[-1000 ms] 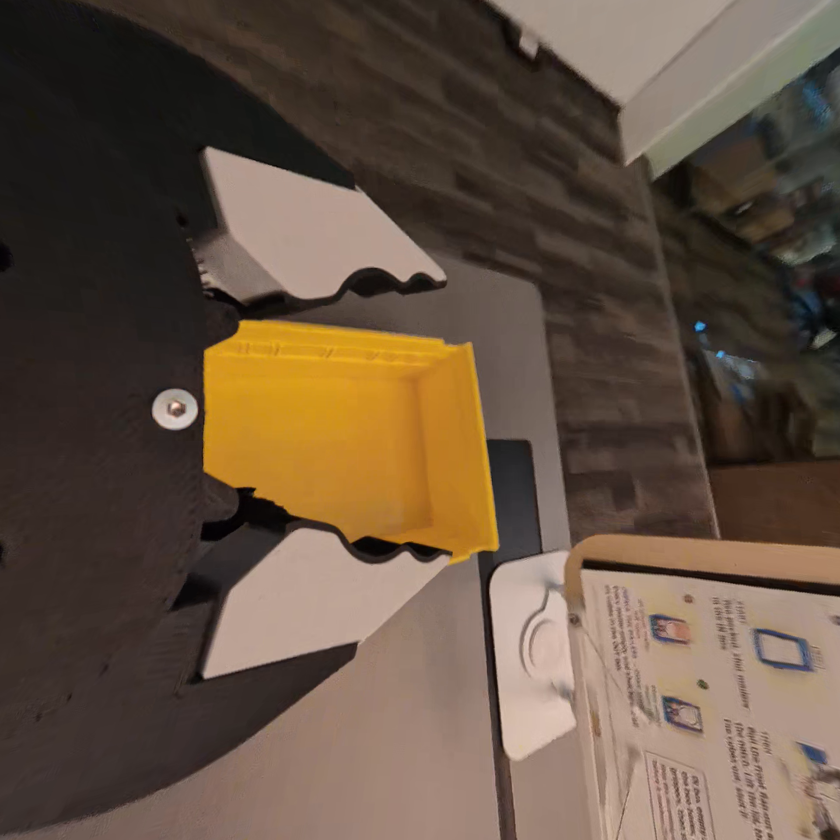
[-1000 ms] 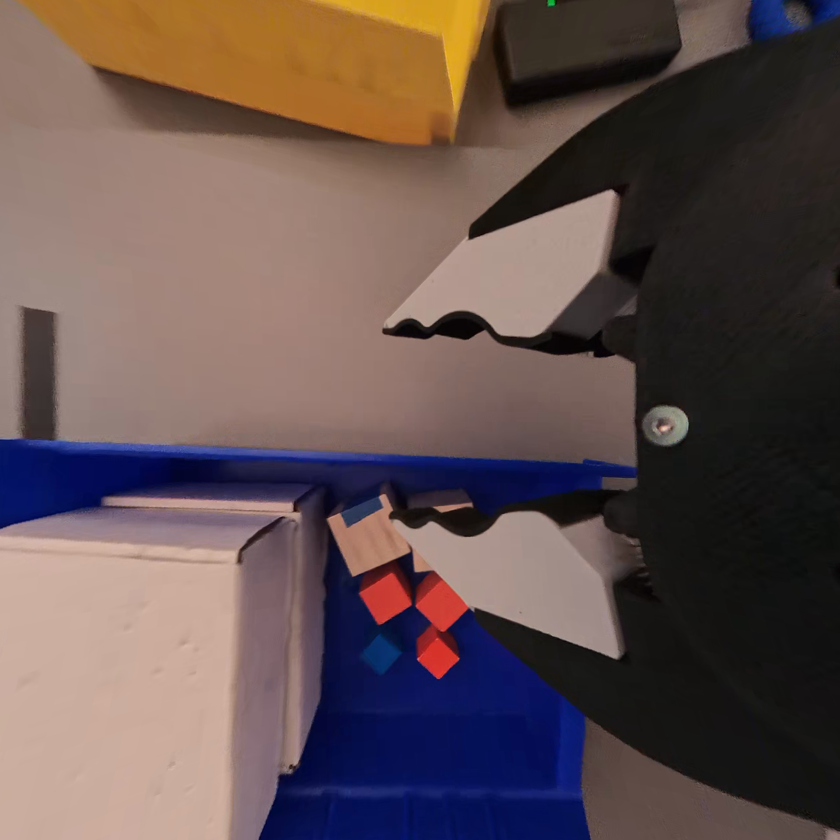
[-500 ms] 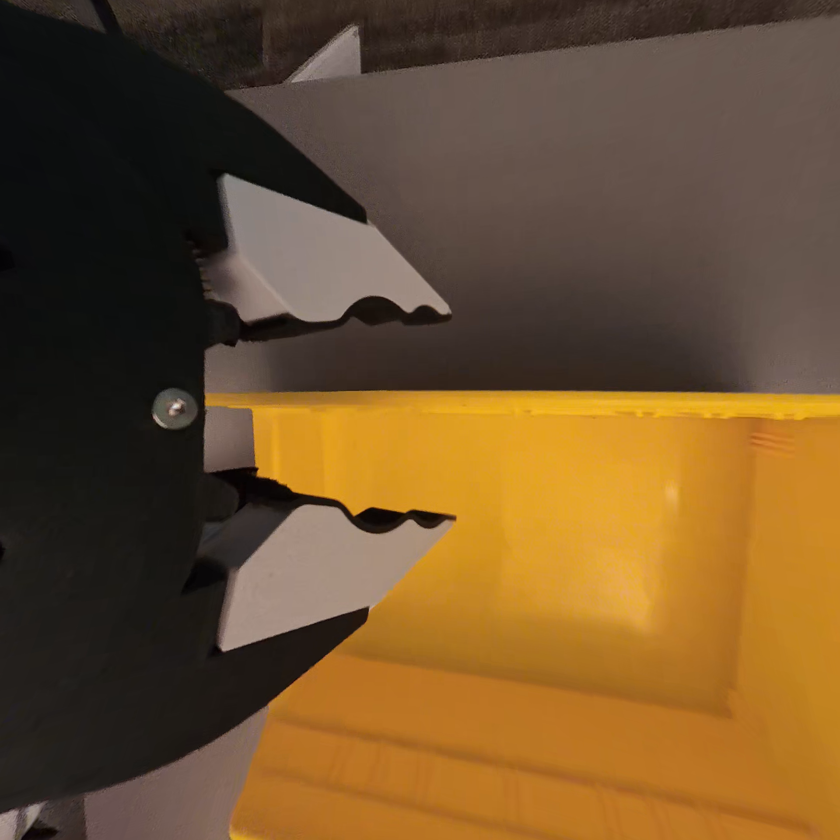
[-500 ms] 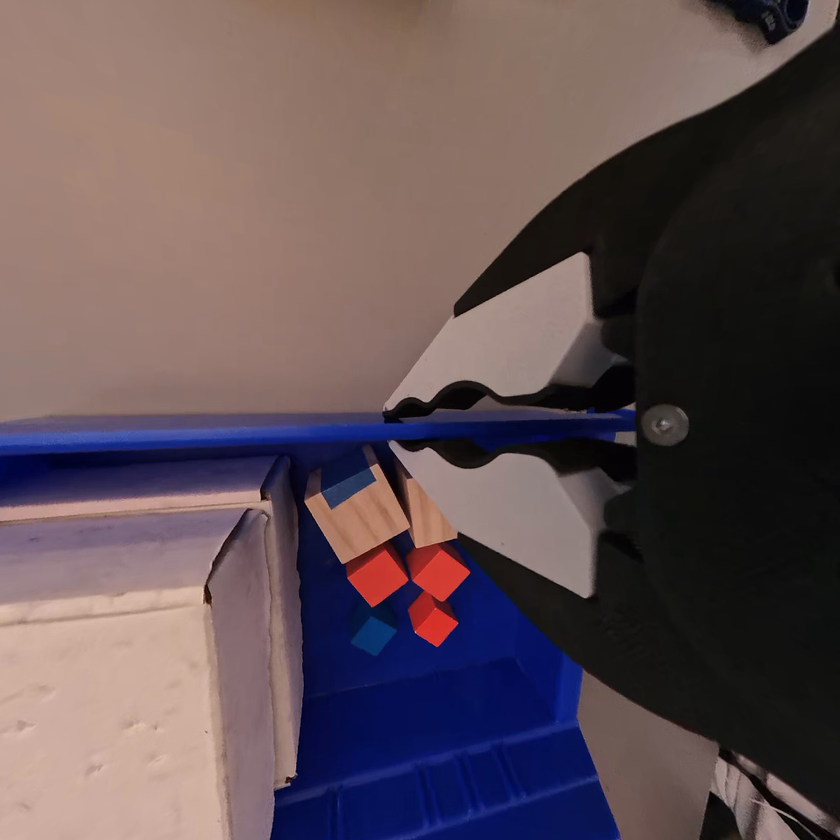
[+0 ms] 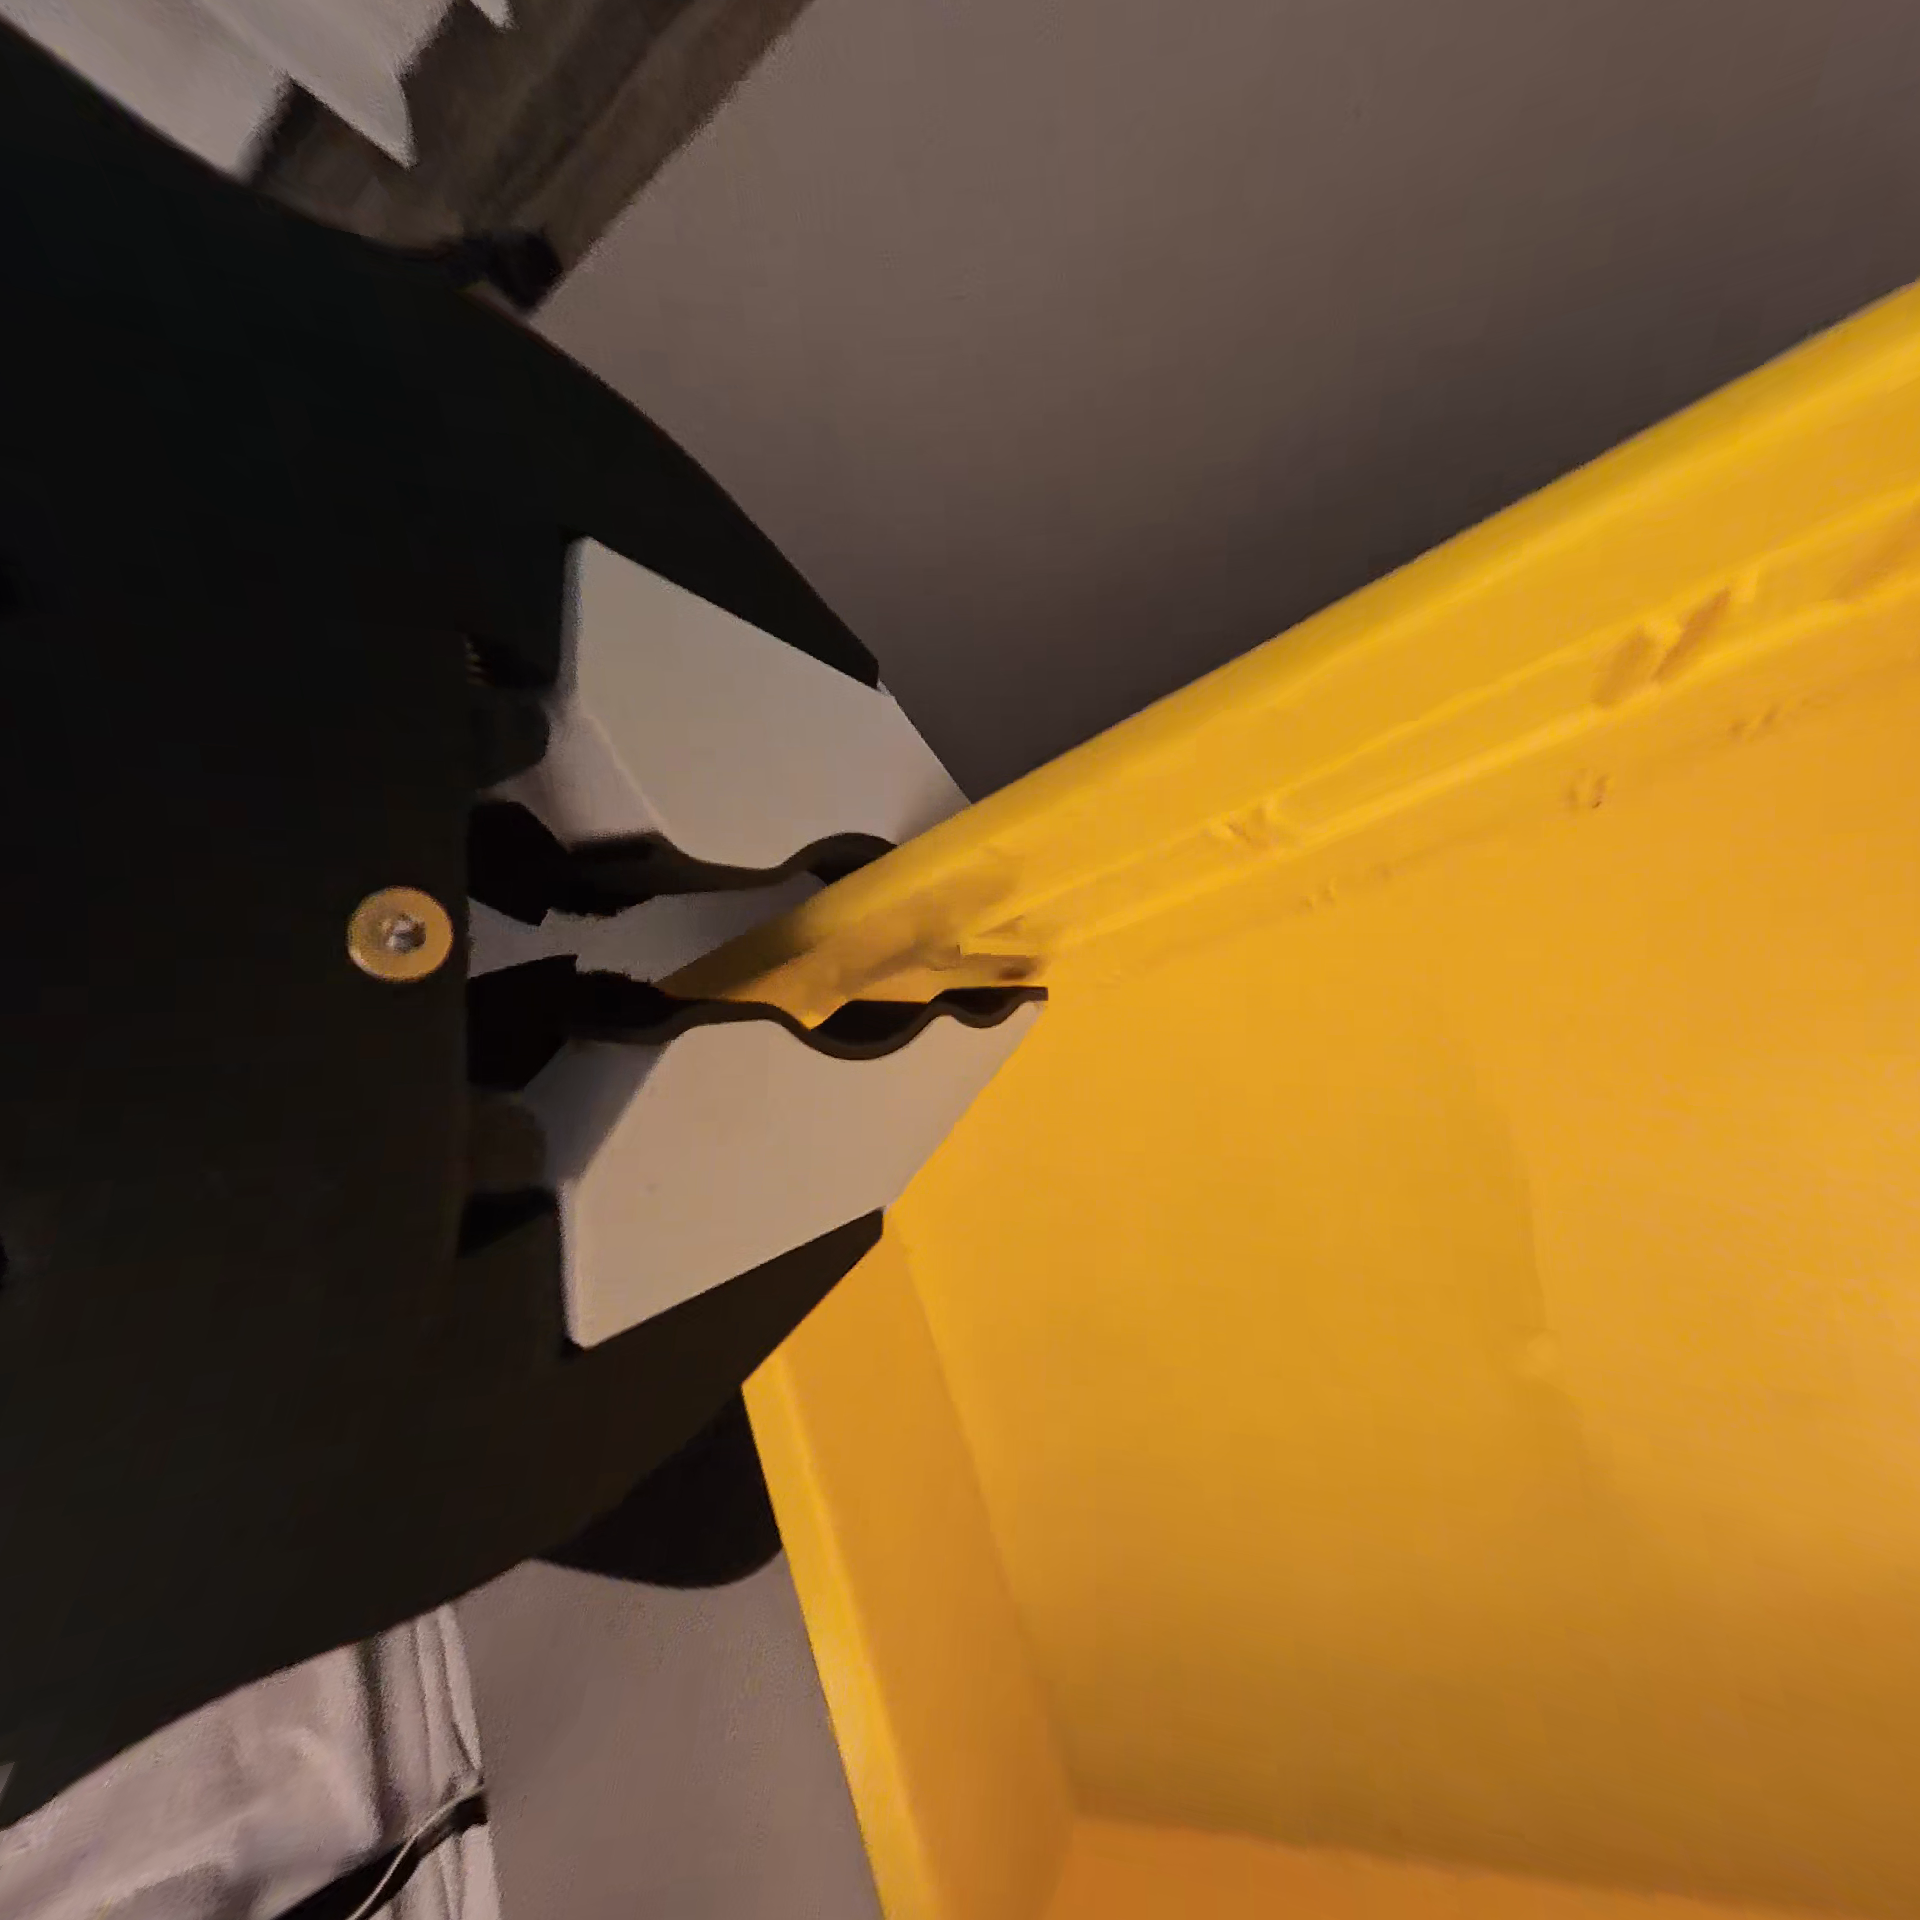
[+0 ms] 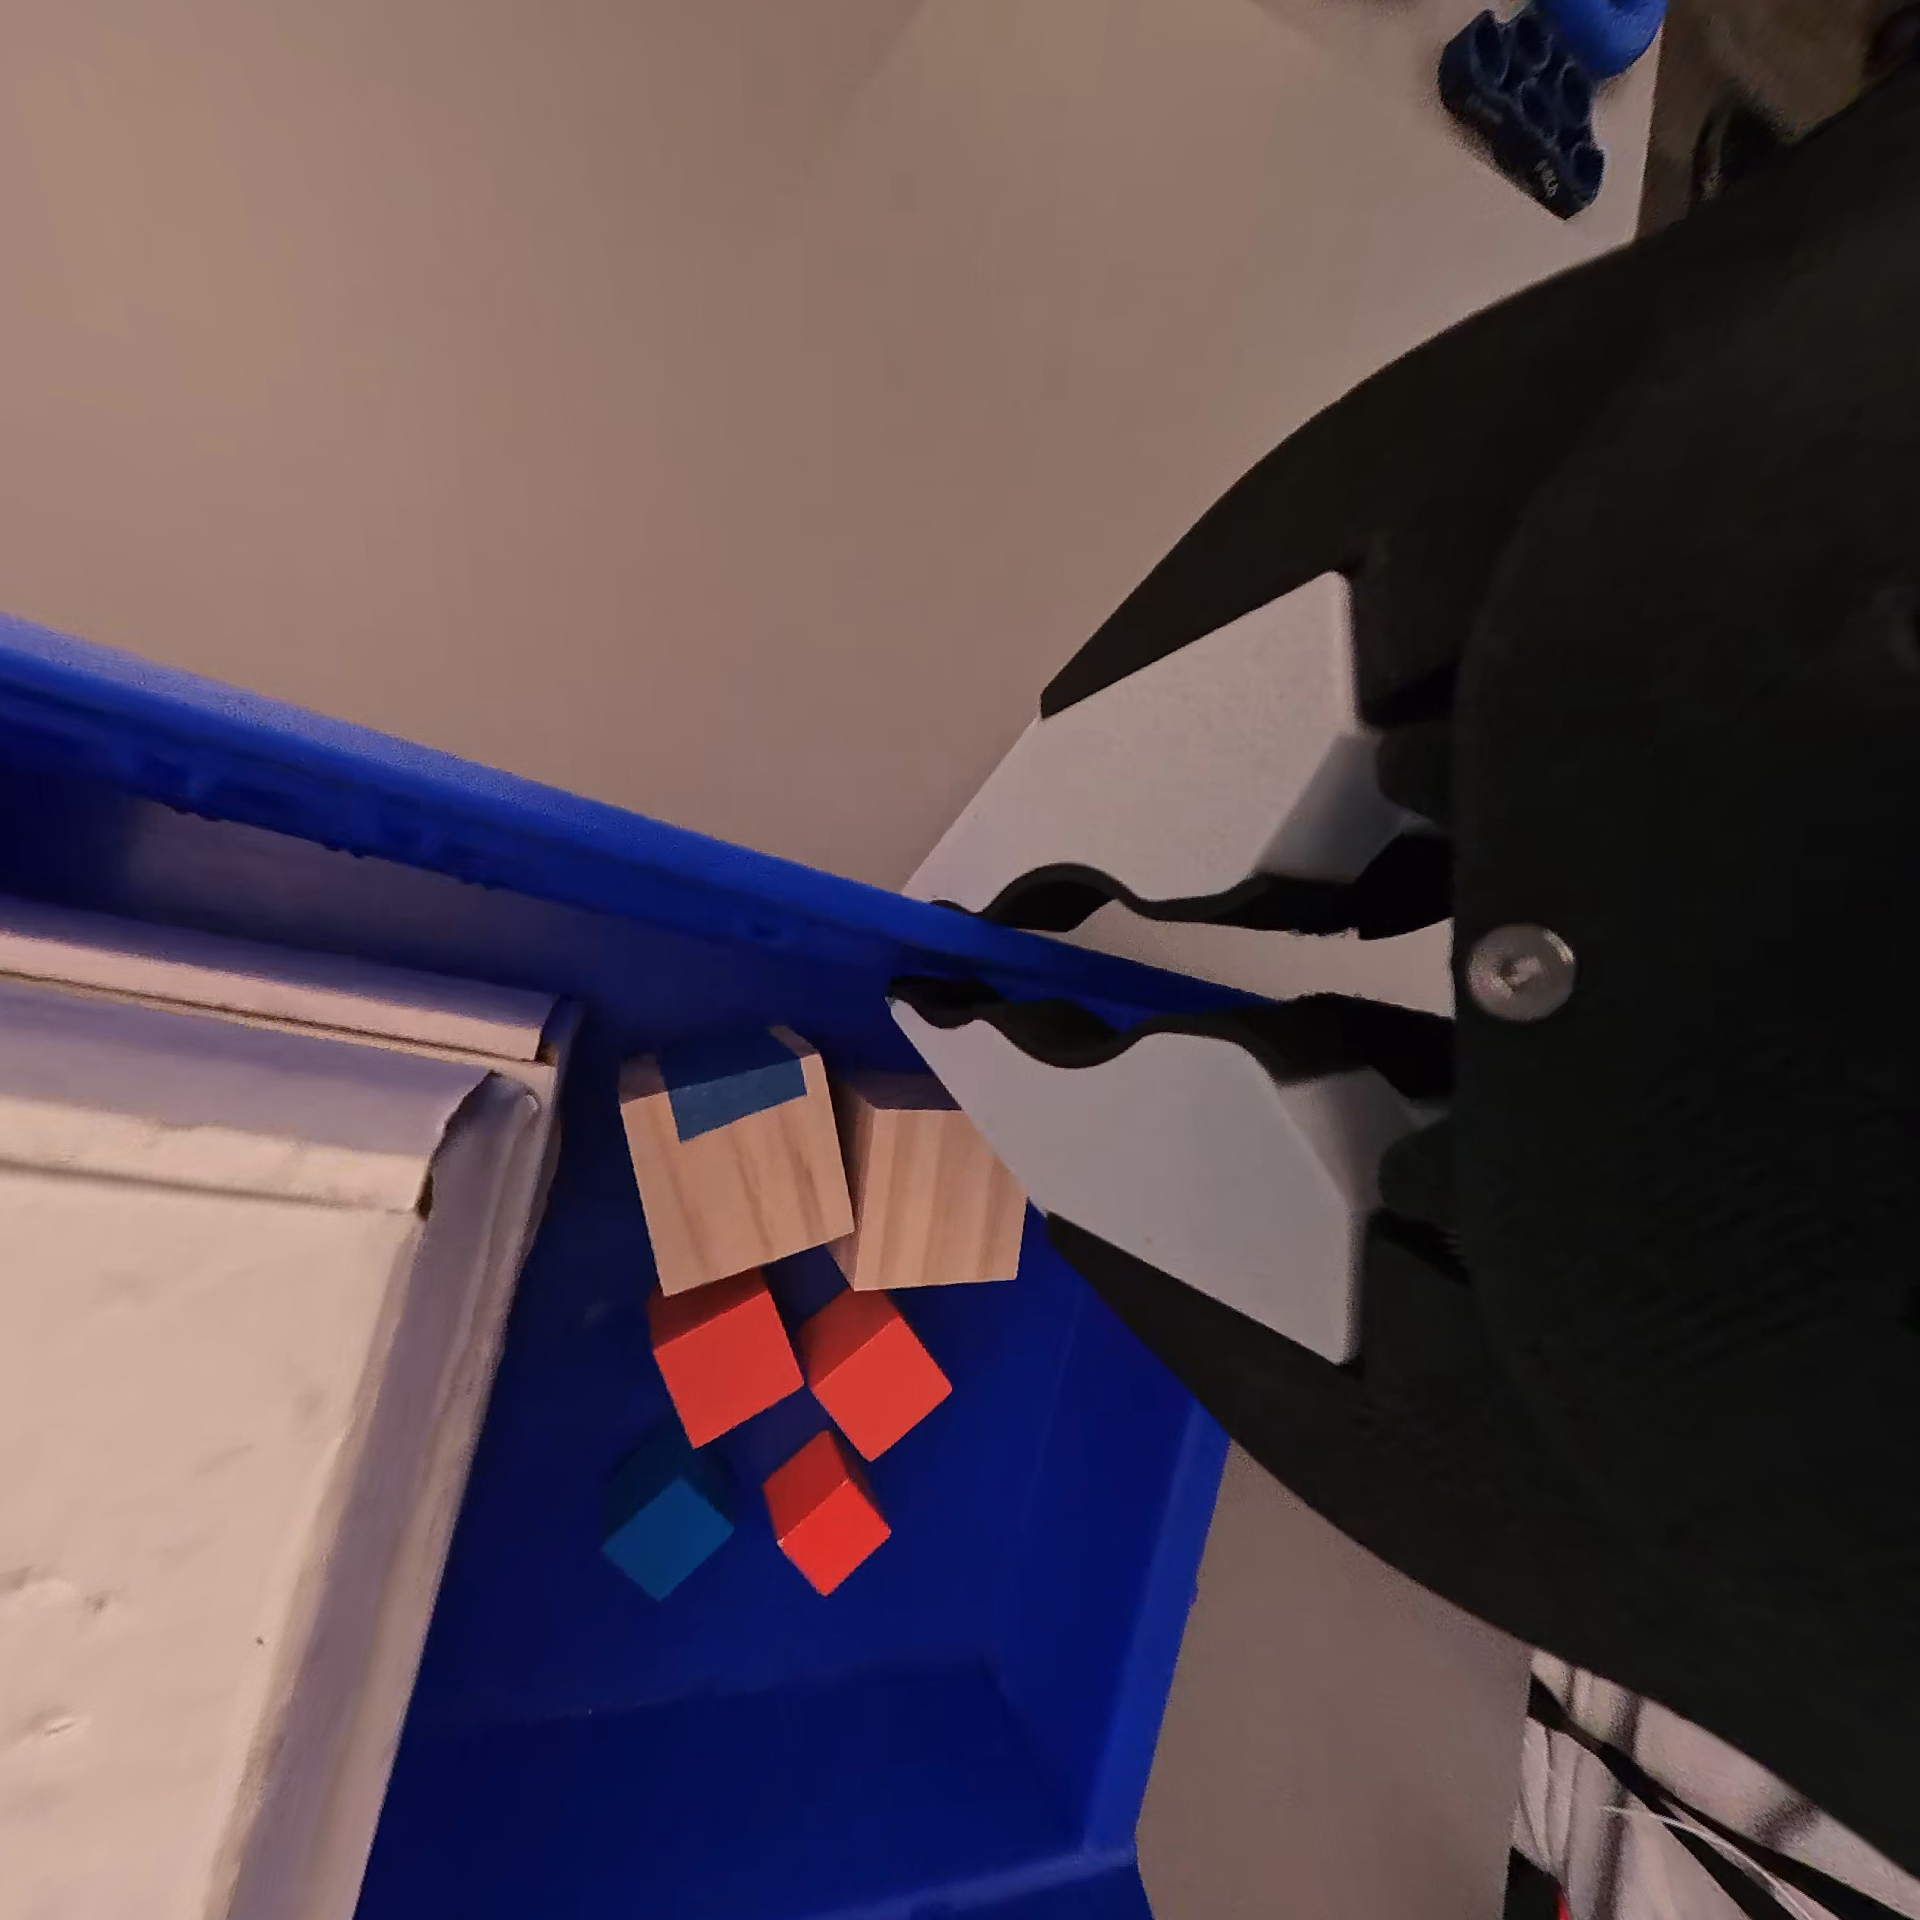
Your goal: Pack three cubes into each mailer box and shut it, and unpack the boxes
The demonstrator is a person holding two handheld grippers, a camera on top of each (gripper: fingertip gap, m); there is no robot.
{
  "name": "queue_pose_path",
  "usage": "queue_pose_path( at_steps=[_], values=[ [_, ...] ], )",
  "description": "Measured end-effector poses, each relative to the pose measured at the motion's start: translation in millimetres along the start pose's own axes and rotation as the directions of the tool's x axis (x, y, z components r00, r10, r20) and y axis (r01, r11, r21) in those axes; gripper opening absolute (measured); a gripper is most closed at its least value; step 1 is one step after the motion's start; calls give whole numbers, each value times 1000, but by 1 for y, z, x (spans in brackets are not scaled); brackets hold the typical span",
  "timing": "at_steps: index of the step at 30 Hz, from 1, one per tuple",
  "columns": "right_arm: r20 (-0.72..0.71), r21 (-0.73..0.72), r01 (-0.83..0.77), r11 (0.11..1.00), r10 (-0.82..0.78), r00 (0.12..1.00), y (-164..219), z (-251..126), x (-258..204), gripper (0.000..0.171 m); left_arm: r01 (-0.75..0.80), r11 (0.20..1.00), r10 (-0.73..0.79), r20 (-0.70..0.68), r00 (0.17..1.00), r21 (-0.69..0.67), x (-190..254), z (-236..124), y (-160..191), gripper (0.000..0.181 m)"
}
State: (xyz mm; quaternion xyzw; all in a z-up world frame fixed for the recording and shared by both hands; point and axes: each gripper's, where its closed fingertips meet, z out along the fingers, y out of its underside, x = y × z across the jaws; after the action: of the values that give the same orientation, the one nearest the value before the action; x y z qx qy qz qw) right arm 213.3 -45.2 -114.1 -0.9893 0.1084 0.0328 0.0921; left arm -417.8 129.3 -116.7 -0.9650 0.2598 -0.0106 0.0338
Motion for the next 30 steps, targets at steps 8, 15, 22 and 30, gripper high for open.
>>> queue_pose_path(
  at_steps=[8,15,22,30],
  values=[
    [56,-26,140,990,-138,989,-8,7,-66,4,-184,978,200,170,965,-103,66,5,-22,31],
    [23,-3,233,972,-233,972,-14,4,-97,16,-311,930,351,215,911,-196,97,6,-12,51],
    [87,620,273,736,-410,908,-64,-121,-210,42,-332,942,336,141,931,-50,103,-27,-9,48],
    [197,231,479,847,-523,829,-75,-26,-348,50,-326,912,283,192,940,249,100,-87,-19,43]
  ],
)
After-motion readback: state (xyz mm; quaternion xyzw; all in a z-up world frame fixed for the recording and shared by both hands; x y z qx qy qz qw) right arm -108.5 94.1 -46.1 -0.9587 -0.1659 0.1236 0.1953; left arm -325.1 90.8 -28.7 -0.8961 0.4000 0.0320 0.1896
